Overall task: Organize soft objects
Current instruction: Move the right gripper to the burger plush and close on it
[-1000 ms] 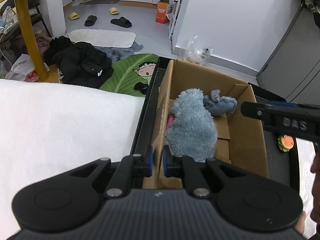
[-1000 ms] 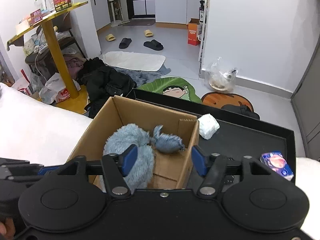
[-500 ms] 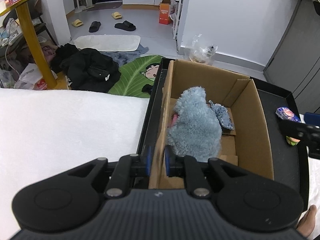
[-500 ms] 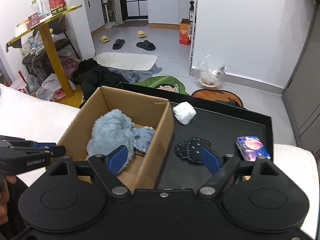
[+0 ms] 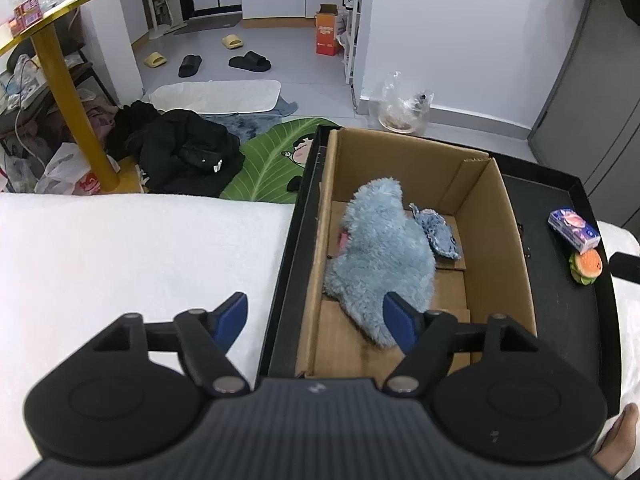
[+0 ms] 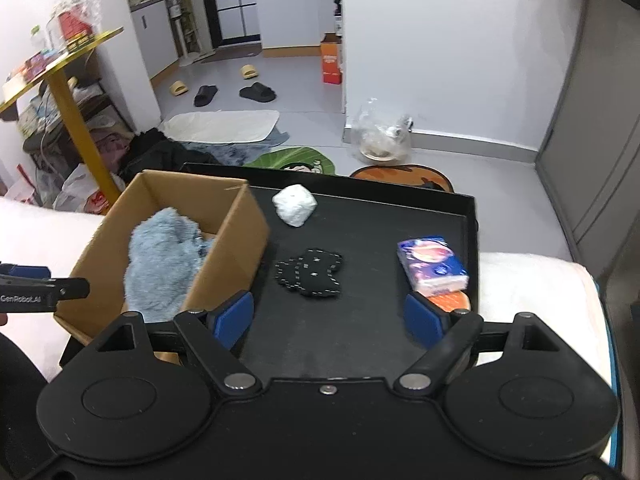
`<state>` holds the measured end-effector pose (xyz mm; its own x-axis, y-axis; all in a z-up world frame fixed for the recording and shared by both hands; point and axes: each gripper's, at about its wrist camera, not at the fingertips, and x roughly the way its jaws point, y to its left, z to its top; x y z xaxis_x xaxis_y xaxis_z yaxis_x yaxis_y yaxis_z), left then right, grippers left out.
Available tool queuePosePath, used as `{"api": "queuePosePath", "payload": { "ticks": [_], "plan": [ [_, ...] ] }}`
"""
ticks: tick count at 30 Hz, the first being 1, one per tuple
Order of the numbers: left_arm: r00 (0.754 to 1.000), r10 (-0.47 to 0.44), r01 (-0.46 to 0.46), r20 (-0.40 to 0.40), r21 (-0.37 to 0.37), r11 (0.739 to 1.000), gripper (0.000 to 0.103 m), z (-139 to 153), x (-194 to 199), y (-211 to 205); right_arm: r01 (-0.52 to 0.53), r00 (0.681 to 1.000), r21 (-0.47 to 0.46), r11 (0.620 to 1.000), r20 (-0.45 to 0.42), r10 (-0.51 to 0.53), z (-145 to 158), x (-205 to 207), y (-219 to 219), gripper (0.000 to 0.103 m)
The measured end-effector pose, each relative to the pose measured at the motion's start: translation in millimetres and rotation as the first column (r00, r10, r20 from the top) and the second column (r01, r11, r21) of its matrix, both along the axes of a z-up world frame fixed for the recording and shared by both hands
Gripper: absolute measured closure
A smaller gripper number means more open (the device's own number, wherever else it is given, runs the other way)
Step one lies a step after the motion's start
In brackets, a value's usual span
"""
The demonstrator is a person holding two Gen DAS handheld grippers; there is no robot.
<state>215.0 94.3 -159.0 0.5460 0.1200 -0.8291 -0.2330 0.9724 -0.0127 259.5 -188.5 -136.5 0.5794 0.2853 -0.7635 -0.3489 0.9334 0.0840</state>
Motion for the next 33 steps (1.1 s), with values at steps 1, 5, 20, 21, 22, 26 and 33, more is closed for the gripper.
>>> {"api": "queuePosePath", "payload": {
  "ticks": [1, 5, 20, 21, 22, 26, 33],
  "plan": [
    [1.000, -0.003, 0.003, -0.001, 0.010, 1.000, 0.026, 0.4, 0.4, -2.0, 0.007, 1.000, 0.007, 1.000, 0.001, -0.007, -1.4, 0.1, -3.9, 0.020],
    [1.000, -0.015, 0.015, -0.012, 0.065, 0.998, 0.022, 1.7, 1.7, -11.5, 0.050, 0.999, 0.046, 0.998, 0.003, -0.050, -10.0, 4.0, -19.3, 0.020],
    [0.992, -0.100, 0.117, -0.074, 0.268, 0.956, 0.013, -1.4, 7.6, -55.3, 0.153, 0.988, 0.137, 0.979, -0.036, -0.149, -51.3, 38.2, -66.8, 0.030],
    [0.992, -0.097, 0.114, -0.076, 0.275, 0.955, 0.013, -1.5, 8.0, -55.6, 0.149, 0.989, 0.125, 0.981, -0.036, -0.145, -54.4, 41.0, -65.9, 0.030],
    [0.993, -0.091, 0.110, -0.079, 0.279, 0.954, 0.013, -1.9, 8.6, -55.5, 0.142, 0.990, 0.109, 0.984, -0.033, -0.139, -57.6, 43.4, -64.7, 0.030],
    [0.994, -0.068, 0.088, -0.080, 0.286, 0.954, 0.013, -1.8, 10.5, -53.1, 0.122, 0.992, 0.058, 0.991, -0.052, -0.119, -72.6, 52.0, -59.5, 0.030],
    [0.991, -0.099, 0.123, -0.089, 0.335, 0.934, 0.013, -3.8, 11.3, -65.2, 0.097, 0.993, 0.001, 0.995, -0.070, -0.097, -90.5, 62.1, -50.9, 0.031]
  ]
}}
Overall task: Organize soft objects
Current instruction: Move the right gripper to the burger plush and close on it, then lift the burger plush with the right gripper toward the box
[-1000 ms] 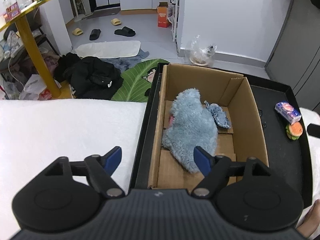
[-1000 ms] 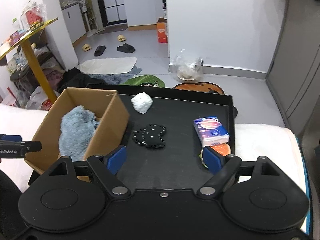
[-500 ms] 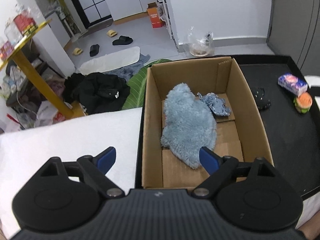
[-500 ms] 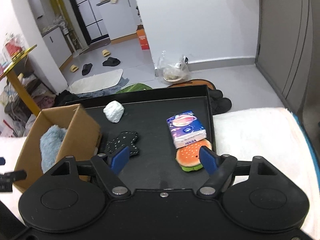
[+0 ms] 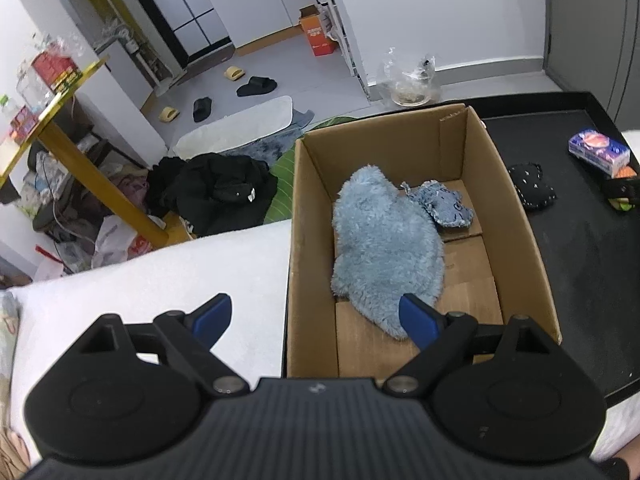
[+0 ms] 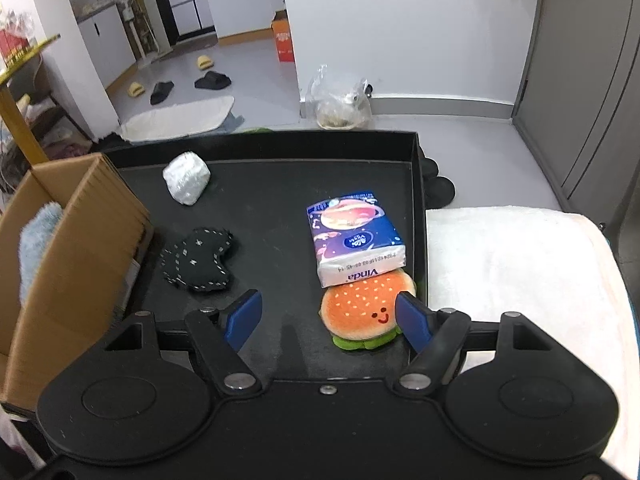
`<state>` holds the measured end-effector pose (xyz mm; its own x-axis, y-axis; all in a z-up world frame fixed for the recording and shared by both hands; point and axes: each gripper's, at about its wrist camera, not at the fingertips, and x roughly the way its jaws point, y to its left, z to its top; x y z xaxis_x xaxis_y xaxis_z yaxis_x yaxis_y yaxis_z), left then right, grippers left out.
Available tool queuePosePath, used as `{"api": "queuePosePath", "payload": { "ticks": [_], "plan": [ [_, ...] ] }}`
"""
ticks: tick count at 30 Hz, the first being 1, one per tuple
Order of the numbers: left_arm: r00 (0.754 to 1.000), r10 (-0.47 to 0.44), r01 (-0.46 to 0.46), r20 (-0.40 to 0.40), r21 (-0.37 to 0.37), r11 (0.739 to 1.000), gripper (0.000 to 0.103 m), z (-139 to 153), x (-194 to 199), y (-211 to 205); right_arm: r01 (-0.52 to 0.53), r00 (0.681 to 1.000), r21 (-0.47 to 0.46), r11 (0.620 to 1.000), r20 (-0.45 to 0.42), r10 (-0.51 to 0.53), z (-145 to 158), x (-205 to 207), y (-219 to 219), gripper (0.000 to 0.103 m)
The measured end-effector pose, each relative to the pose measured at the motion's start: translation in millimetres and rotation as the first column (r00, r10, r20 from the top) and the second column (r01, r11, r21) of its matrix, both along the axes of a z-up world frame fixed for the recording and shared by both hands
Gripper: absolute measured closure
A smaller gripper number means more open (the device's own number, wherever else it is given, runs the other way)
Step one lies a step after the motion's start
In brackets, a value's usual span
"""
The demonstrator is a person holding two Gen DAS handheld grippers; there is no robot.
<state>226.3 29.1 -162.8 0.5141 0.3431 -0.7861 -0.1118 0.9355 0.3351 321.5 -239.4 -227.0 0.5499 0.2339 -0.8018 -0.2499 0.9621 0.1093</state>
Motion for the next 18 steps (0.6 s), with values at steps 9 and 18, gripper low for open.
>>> {"api": "queuePosePath", "payload": {
  "ticks": [9, 18],
  "plan": [
    [1.000, 0.010, -0.010, -0.020, 0.007, 1.000, 0.013, -2.0, 1.8, 0.2, -0.011, 0.999, -0.135, 0.991, 0.032, 0.016, -18.9, 2.4, 8.9, 0.040],
    [0.999, 0.028, -0.027, -0.022, 0.002, 1.000, 0.013, 0.8, -1.8, 2.8, -0.055, 0.994, -0.253, 0.966, 0.081, 0.078, -16.3, -13.3, 13.8, 0.075]
  ]
}}
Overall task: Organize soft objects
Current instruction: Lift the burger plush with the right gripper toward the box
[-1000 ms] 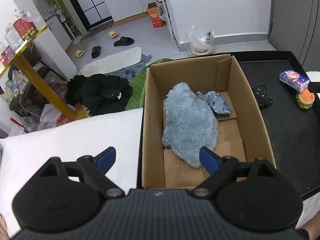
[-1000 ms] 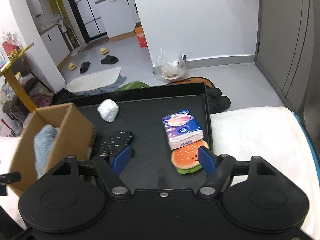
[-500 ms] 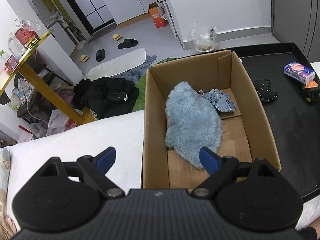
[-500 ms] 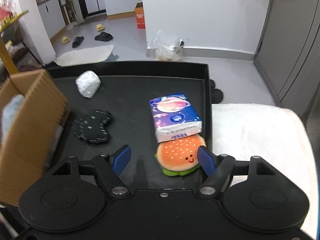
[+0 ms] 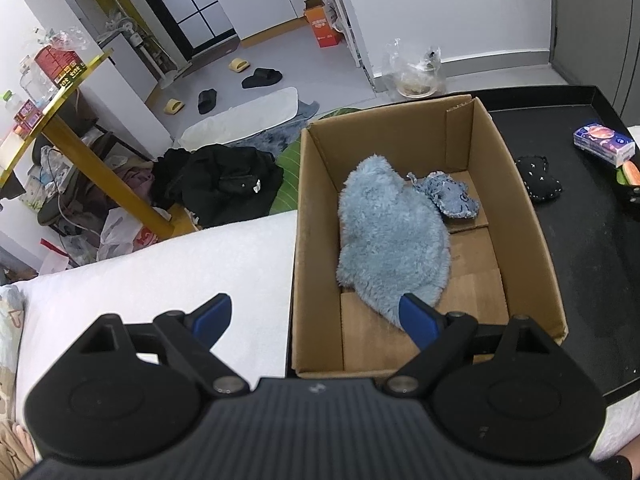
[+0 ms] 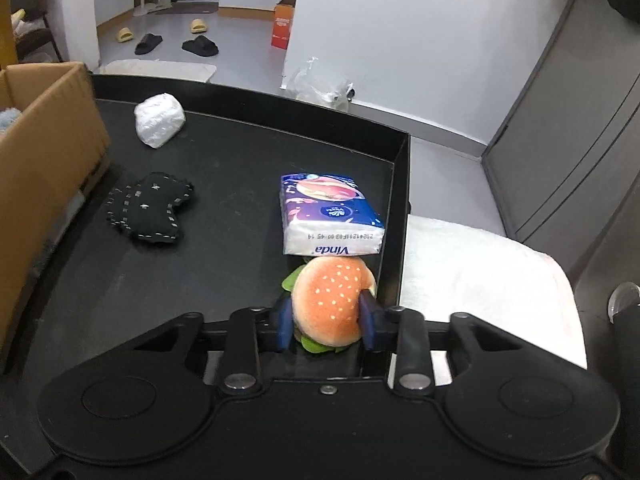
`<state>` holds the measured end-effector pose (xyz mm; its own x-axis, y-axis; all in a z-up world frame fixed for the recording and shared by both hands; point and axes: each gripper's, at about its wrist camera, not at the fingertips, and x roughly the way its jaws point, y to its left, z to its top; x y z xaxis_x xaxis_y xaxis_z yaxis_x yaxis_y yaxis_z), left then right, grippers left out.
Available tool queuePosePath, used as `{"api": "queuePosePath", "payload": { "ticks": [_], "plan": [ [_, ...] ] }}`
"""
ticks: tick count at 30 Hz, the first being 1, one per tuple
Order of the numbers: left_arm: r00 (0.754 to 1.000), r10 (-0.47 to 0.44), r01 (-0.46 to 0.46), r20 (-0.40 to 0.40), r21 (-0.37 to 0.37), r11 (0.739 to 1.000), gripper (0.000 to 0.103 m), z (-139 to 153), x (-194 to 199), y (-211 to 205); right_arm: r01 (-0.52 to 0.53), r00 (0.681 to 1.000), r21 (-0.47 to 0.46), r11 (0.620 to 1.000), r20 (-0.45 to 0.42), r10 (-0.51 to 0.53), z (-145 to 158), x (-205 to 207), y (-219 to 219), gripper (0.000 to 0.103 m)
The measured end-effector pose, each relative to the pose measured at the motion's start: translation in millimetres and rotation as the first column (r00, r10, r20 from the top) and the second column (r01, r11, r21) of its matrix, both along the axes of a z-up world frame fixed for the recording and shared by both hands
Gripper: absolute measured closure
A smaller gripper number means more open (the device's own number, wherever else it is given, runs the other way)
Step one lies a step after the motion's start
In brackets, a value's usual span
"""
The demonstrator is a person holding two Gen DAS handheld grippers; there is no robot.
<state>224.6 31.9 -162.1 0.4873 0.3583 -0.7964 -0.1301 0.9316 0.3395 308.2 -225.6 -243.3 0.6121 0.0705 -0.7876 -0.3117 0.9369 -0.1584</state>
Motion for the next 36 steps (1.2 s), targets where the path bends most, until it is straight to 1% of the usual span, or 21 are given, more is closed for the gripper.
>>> {"api": "queuePosePath", "payload": {
  "ticks": [2, 7, 15, 20, 25, 27, 30, 36],
  "plan": [
    [1.000, 0.002, -0.002, 0.003, -0.003, 1.000, 0.013, 0.8, -0.5, 0.5, -0.002, 1.000, 0.024, 1.000, 0.001, 0.002, 5.9, -3.9, -1.2, 0.079],
    [1.000, 0.008, -0.008, 0.010, -0.019, 1.000, 0.013, 2.6, -1.6, 2.4, -0.010, 1.000, 0.085, 0.996, -0.001, 0.010, 21.0, -17.6, -3.7, 0.080],
    [0.999, 0.037, -0.034, 0.038, -0.075, 0.997, 0.013, 9.1, -7.3, 10.8, -0.035, 0.999, 0.179, 0.983, 0.027, 0.030, 52.6, -37.7, -5.6, 0.080],
    [0.998, 0.036, -0.030, 0.058, -0.101, 0.994, 0.013, 11.9, -9.8, 13.1, -0.079, 0.996, 0.205, 0.976, 0.056, 0.068, 71.7, -49.5, 4.5, 0.080],
    [0.997, 0.034, -0.026, 0.070, -0.118, 0.993, 0.013, 12.7, -11.6, 15.5, -0.129, 0.990, 0.202, 0.971, 0.090, 0.113, 85.6, -61.8, 18.7, 0.080],
    [0.997, 0.035, -0.025, 0.074, -0.132, 0.991, 0.013, 13.1, -11.9, 17.7, -0.135, 0.989, 0.204, 0.970, 0.092, 0.119, 88.2, -64.1, 23.4, 0.080],
    [0.996, 0.047, -0.034, 0.082, -0.153, 0.988, 0.013, 14.0, -13.1, 22.5, -0.125, 0.991, 0.248, 0.961, 0.073, 0.110, 92.9, -65.8, 26.8, 0.080],
    [0.991, 0.089, -0.067, 0.101, -0.200, 0.977, 0.013, 16.3, -14.3, 31.7, -0.154, 0.987, 0.245, 0.957, 0.085, 0.137, 101.7, -71.4, 46.1, 0.080]
  ]
}}
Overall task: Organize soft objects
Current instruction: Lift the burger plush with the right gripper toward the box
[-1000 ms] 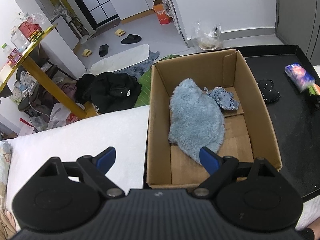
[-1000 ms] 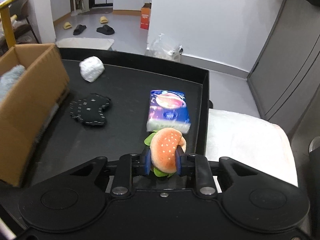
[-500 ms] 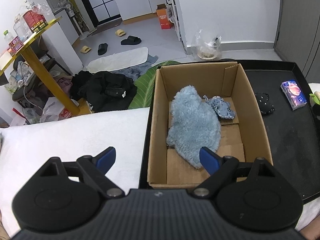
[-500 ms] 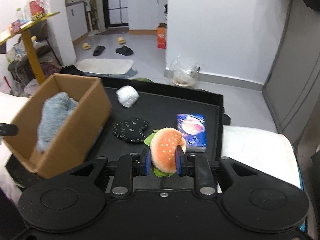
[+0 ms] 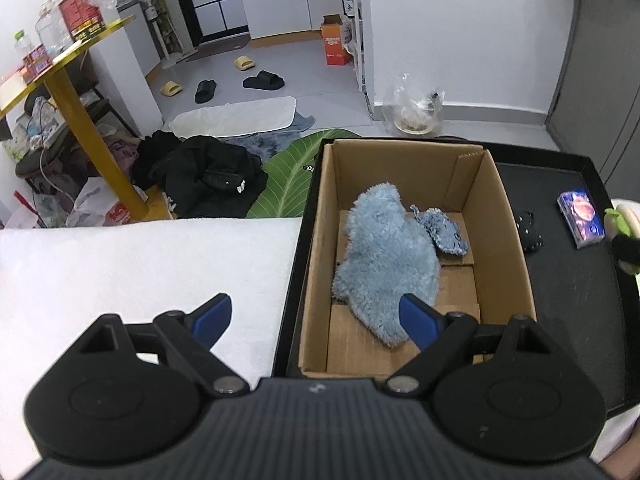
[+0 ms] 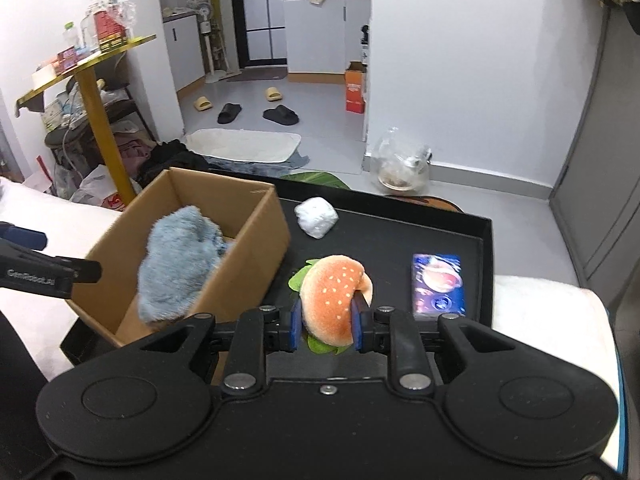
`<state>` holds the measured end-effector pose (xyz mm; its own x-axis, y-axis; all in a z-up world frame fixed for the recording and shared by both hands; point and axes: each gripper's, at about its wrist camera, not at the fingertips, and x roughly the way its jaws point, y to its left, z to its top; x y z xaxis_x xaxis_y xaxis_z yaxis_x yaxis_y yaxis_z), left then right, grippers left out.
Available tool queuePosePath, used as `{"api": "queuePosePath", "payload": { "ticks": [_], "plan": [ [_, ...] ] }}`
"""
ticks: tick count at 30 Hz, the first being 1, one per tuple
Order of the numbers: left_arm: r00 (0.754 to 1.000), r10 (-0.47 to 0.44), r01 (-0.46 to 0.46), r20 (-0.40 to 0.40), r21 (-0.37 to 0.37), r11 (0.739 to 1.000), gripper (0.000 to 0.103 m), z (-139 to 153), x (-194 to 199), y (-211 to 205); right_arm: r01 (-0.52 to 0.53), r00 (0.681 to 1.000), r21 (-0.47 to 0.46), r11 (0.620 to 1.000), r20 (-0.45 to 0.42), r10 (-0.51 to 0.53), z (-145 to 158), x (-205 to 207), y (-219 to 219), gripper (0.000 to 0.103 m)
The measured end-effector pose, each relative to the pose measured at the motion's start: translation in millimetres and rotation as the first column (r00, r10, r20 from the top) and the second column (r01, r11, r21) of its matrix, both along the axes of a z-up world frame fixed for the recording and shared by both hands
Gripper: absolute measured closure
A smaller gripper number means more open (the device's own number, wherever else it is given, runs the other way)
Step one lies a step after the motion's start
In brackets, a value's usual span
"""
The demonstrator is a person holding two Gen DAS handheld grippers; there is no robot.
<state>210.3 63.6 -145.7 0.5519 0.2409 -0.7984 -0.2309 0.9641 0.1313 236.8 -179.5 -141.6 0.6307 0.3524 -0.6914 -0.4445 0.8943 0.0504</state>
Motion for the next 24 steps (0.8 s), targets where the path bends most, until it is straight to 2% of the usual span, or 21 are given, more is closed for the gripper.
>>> {"api": "queuePosePath", "payload": {
  "ticks": [8, 12, 19, 23, 24],
  "plan": [
    [1.000, -0.006, 0.006, 0.007, -0.003, 1.000, 0.014, -2.5, 2.2, 1.6, -0.035, 0.999, 0.039, 0.999, -0.004, 0.035, 11.2, -0.3, 25.1, 0.080],
    [1.000, 0.001, -0.001, 0.006, -0.028, 1.000, 0.017, -4.4, 2.0, 7.3, -0.043, 0.999, 0.062, 0.997, -0.018, 0.044, 13.4, 3.2, 36.6, 0.080],
    [1.000, 0.021, -0.021, -0.006, -0.090, 0.996, 0.040, -10.5, 4.2, 20.5, -0.074, 0.997, 0.095, 0.993, -0.018, 0.076, 18.3, 6.7, 58.1, 0.079],
    [0.999, 0.030, -0.031, -0.019, -0.095, 0.995, 0.050, -16.0, 6.4, 24.3, -0.102, 0.994, 0.102, 0.990, -0.016, 0.104, 20.1, 7.3, 74.8, 0.079],
    [0.999, 0.032, -0.035, -0.026, -0.098, 0.995, 0.057, -18.1, 7.2, 25.6, -0.107, 0.994, 0.101, 0.989, -0.017, 0.109, 19.7, 7.6, 79.0, 0.079]
  ]
}}
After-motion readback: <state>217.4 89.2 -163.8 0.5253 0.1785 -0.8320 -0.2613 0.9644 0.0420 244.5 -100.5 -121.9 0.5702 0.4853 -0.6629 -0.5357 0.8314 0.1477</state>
